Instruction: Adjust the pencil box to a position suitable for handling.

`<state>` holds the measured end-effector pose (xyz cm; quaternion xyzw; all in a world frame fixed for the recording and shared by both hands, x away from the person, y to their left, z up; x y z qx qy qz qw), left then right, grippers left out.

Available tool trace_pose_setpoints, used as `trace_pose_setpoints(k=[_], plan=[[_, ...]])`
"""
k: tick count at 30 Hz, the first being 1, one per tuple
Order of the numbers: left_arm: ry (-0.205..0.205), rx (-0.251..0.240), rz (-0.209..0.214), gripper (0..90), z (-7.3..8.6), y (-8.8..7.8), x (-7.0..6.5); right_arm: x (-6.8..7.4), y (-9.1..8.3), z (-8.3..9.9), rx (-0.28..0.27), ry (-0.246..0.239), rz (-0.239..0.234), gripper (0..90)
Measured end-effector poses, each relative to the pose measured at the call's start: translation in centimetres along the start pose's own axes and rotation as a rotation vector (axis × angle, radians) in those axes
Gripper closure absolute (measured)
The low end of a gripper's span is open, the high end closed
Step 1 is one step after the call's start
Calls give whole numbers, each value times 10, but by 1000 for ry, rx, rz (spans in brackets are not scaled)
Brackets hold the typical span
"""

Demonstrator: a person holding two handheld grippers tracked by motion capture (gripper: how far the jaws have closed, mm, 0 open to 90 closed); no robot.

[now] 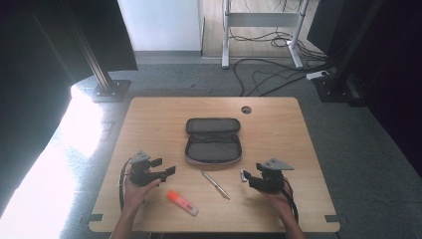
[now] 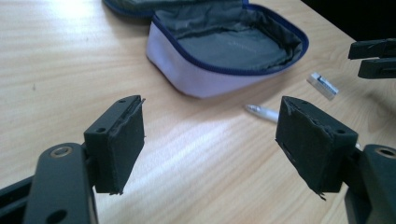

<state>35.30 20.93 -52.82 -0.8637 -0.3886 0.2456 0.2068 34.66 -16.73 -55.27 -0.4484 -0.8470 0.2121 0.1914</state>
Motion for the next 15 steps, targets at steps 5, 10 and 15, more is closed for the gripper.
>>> trace_pose_setpoints(k=[5,10,15], plan=[[4,17,-39,250,12,-2,4,3,-4,10,14,9,-1,353],[-7,25,-46,259,20,-2,6,4,-5,17,30,12,0,355],[-12,24,-42,265,23,-1,8,5,-5,18,30,17,7,365]])
Point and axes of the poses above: each handheld gripper's, and its own axes: y roughly forward along the jaws, z roughly out of its underside, x roughly to its left, the point moved 5 cm from there along y, roughly forward along the jaws, and after that the axes turned 1 degree about -z, right-handed, at the moved point
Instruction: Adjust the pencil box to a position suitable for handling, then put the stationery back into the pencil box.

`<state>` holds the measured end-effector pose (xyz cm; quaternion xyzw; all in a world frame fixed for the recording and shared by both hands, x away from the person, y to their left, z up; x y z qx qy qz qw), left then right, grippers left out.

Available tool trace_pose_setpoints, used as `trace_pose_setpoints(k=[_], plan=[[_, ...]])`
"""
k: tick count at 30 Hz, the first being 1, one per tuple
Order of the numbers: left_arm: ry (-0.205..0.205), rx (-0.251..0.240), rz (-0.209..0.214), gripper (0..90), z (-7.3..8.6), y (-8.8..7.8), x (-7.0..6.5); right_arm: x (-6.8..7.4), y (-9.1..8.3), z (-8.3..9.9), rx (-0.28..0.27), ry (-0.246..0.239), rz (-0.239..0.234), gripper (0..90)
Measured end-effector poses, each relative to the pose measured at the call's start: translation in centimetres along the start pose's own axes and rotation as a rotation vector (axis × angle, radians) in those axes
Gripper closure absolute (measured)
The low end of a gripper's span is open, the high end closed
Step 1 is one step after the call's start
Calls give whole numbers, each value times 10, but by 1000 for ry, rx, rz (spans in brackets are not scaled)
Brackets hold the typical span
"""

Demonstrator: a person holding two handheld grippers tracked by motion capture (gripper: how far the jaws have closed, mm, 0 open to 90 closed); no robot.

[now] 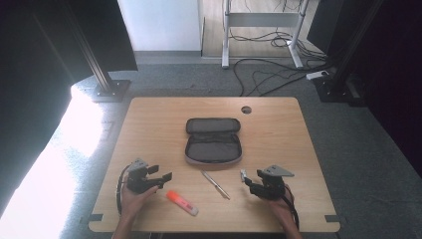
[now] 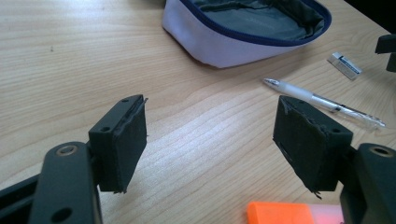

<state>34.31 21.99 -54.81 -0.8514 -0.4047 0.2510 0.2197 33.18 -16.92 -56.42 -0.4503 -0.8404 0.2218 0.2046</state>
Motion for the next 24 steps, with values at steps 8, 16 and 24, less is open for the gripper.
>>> trace_pose_setpoints(k=[8,16,24], plan=[[-2,0,-5,268,1,4,2,1,8,0,12,7,26,399],[-9,-1,-2,270,1,3,4,5,22,-3,35,10,51,444],[-9,3,-1,271,2,4,3,12,37,-4,82,-17,91,499]])
Point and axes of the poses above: each handheld gripper's, and its own axes: y roughly forward along the jaws, z roughly out of its underside, x roughly to its left, the point moved 5 cm from there along y, roughly forward along the jaws, and after that the axes turned 1 degree about -z, right-handed, at the moved point
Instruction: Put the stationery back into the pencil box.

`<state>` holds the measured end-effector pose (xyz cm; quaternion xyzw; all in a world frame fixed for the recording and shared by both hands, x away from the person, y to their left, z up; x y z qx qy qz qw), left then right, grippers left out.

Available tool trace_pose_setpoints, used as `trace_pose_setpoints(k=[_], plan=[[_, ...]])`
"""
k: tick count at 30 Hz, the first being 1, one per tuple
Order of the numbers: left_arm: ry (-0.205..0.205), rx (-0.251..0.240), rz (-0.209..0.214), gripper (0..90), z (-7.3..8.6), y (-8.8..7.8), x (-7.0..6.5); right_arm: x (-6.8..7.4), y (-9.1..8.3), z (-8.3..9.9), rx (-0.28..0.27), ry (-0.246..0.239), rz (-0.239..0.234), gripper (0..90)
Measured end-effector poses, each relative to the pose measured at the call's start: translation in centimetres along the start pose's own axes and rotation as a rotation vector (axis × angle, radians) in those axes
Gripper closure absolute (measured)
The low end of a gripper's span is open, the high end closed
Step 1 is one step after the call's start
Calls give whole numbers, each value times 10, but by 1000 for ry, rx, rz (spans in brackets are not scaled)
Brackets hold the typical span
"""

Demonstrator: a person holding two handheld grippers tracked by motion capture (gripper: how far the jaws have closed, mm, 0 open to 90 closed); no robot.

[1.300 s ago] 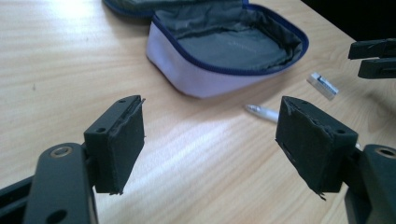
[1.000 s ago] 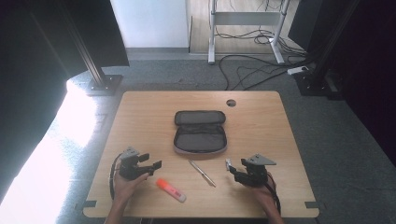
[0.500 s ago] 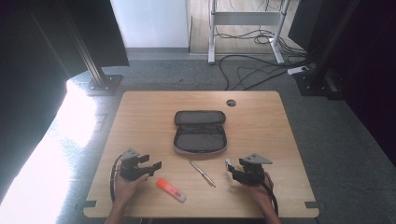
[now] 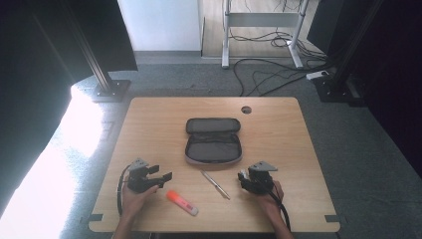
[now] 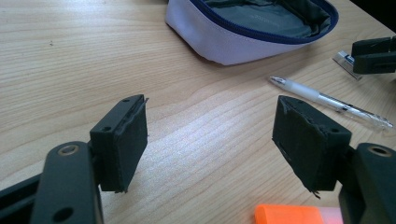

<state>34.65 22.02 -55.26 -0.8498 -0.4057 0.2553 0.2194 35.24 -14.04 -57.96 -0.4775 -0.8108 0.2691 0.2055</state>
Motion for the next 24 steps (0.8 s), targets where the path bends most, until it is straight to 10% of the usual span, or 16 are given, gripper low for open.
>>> trace_pose_setpoints(k=[24], plan=[[-18,-15,-5,277,-1,-4,3,6,3,3,13,-45,15,723]])
Point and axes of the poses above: each handheld gripper's, and its own axes: y roughly forward along the jaws, z roughly out of its underside, x roughly to its left, the point moved 5 cm from there along y, roughly forward along the jaws, and after that the axes turned 1 degree about -z, right-handed, at the moved point
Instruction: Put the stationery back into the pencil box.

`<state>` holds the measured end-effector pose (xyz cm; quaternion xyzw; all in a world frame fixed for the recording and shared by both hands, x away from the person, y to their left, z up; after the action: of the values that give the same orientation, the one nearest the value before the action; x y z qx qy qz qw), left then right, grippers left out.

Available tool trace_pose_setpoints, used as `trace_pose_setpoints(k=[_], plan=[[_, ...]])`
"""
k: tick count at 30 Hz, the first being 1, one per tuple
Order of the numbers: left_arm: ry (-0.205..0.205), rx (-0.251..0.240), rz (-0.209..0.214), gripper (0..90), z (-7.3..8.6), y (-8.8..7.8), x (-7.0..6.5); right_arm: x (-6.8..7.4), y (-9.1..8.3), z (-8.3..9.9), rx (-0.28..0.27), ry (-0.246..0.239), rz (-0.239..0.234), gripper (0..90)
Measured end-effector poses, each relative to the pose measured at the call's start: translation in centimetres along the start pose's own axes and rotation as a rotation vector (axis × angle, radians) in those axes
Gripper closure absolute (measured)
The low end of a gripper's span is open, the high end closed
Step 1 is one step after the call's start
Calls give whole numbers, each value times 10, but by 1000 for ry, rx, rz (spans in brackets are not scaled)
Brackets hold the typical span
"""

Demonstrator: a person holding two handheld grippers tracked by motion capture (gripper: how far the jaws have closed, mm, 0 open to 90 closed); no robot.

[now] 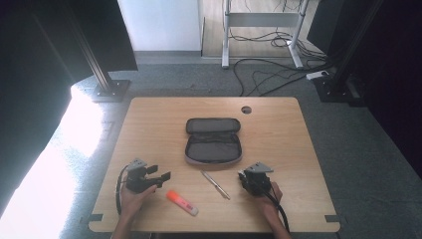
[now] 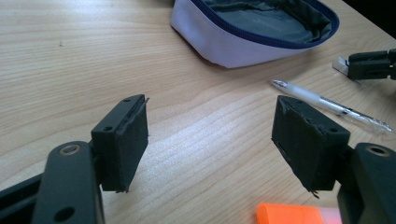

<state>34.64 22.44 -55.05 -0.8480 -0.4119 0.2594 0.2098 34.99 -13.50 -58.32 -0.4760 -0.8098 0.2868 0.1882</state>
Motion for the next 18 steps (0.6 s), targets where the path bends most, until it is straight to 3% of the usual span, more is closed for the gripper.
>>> trace_pose_setpoints(k=[7,18], plan=[[-2,2,-3,280,-1,3,2,-2,-3,1,-3,8,-24,725],[-8,-1,-3,284,-3,8,3,0,-20,-6,-71,19,-43,725]])
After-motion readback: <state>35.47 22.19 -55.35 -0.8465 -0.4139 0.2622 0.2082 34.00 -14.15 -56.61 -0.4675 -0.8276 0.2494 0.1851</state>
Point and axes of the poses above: each handheld gripper's, and its own axes: y roughly forward along the jaws, z roughly out of its underside, x roughly to its left, the point moved 5 cm from there along y, roughly forward along the jaws, and after that the axes turned 1 degree about -z, right-handed, at the moved point
